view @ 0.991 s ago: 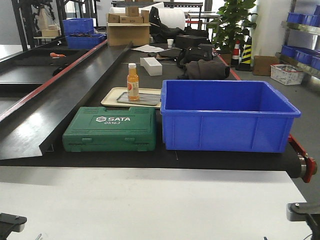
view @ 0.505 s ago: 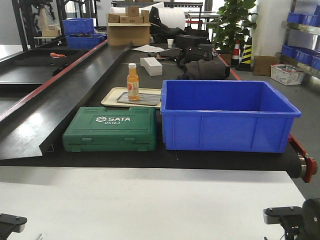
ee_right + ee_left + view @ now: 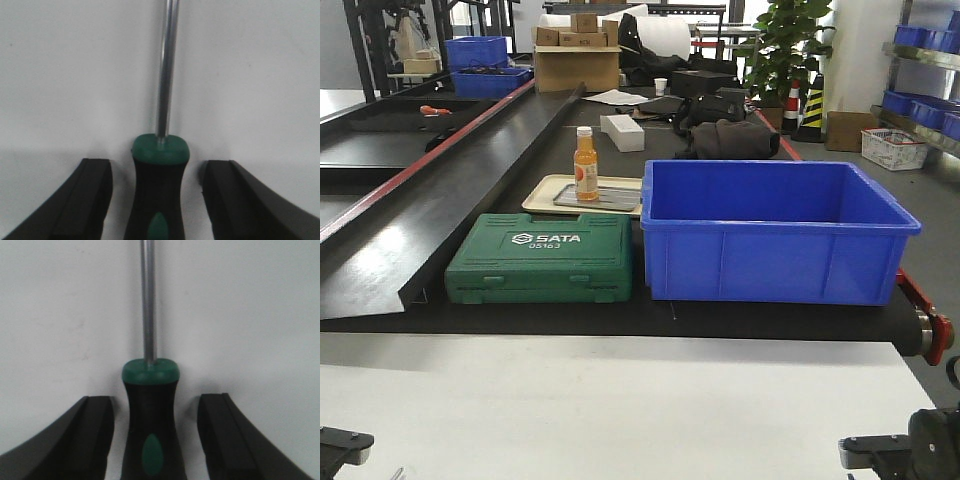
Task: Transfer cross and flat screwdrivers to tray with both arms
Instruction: 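Close both grippers on the green-black screwdriver handles and lift them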
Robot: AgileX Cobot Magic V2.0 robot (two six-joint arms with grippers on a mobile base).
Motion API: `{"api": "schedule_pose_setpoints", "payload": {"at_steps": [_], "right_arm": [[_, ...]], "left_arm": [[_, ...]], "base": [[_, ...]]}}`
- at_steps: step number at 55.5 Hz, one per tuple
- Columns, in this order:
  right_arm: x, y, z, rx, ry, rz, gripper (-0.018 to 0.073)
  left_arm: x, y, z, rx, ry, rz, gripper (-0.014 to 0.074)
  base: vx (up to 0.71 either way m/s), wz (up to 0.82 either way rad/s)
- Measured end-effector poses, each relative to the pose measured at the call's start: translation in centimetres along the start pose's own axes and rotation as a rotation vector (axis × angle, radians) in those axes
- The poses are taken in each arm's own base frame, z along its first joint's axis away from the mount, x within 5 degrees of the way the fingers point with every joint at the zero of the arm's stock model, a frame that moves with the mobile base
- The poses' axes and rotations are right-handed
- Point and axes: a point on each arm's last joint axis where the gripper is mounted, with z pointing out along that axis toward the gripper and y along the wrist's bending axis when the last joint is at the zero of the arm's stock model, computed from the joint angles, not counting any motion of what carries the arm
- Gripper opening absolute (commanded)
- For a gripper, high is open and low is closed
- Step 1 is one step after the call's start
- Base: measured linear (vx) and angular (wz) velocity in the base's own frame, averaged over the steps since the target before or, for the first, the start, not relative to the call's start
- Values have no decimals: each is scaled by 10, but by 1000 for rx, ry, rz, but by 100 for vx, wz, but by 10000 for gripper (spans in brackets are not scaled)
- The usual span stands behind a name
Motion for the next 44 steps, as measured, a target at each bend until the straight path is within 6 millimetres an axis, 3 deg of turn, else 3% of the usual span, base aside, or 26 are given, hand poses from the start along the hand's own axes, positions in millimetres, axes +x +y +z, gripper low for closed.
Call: {"api": "schedule_pose_setpoints", "payload": {"at_steps": [10, 11, 21, 23, 34, 39, 44], "right_arm": [[0, 0, 0, -5, 1, 7, 320], [0, 1, 0, -6, 2, 8, 233], [1, 1, 0, -6, 7, 8, 32], [1, 1, 0, -6, 7, 8, -16], [2, 0, -6, 0, -6, -2, -12], [1, -1, -21, 0, -60, -2, -12], [-1, -2, -51, 0, -174, -3, -11]], "left_arm": [[1, 0, 0, 3, 8, -1, 304], [1, 0, 0, 5, 10, -2, 216], [3, -1, 0, 16, 30, -7, -1], [3, -2, 0, 23, 34, -13, -9], [-1, -8, -13, 79, -36, -98, -3], [-9, -13, -34, 82, -163, -115, -3], [-16, -21, -62, 89, -304, -106, -3]], "base": [[0, 0], [0, 0], [0, 0], [0, 0], [0, 0], [0, 0], [0, 0]]}}
